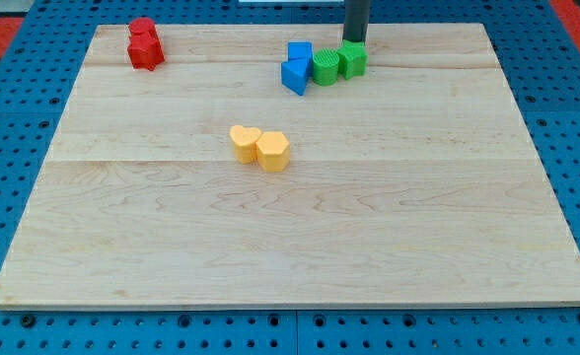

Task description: Move the yellow hexagon below to the green circle and blue triangle

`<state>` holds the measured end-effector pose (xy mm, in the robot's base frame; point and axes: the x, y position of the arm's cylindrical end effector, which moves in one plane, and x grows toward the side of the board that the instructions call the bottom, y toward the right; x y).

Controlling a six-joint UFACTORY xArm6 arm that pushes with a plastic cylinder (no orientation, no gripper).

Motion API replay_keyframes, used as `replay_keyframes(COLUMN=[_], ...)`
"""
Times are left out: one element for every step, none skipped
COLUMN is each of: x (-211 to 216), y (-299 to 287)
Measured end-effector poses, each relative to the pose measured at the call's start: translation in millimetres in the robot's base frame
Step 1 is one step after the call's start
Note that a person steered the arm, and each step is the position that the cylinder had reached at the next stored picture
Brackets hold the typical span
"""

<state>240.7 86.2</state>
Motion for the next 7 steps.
replay_keyframes(x=[13.4, 13.9, 48.2, 112.3, 180.3, 229.7, 263.2], y=[-10.5, 10.8, 52.6, 58.7, 46.6, 10.9, -44.4])
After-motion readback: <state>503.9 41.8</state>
